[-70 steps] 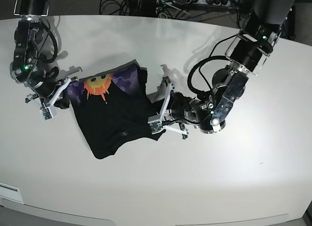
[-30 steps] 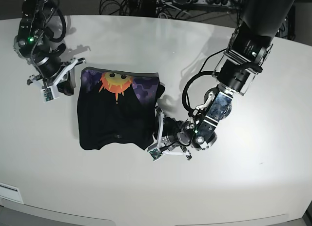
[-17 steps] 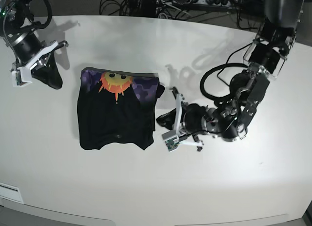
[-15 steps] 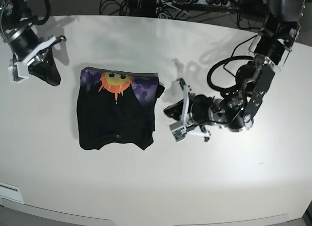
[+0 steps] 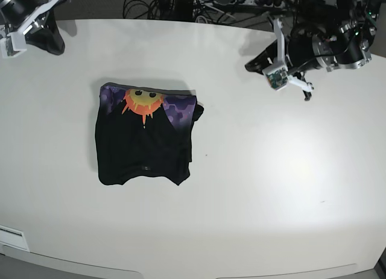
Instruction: Fold the T-shirt properly
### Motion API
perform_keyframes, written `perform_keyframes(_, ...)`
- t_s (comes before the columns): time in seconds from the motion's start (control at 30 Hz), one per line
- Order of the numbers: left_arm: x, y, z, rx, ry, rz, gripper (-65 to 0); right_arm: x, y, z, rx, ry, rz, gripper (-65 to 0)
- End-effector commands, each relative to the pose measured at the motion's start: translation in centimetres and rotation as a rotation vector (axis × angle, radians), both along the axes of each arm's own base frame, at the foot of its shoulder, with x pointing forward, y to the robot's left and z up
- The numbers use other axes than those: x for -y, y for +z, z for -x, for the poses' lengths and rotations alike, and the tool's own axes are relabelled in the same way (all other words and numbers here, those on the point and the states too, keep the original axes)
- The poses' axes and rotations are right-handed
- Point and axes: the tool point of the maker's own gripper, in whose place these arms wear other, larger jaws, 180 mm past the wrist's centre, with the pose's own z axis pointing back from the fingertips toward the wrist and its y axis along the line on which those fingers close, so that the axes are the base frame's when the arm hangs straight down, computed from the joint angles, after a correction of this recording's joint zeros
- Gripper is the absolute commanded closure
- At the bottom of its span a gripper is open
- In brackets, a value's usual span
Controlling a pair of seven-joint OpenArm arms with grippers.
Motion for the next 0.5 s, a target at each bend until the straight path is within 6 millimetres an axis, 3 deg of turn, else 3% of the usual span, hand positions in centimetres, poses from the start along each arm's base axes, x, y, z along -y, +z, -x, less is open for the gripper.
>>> perform_keyframes(0.0, -0.2, 0.5, 0.9, -0.004, 0.001, 0.012, 0.0, -0.3, 0.5, 0.3, 0.009, 0.013, -0.01, 0.0)
perform_keyframes(0.23, -3.0, -1.9, 6.6, -0.216, 0.158, 0.006, 0.0, -0.9, -1.5, 4.1, -0.142, -0.007, -0.022, 0.0)
perform_keyframes(0.47, -1.7, -3.1, 13.2, -0.417, 0.22, 0.071, 0.0, -1.0, -2.7, 7.7, -0.283, -0.01, -0.026, 0.0)
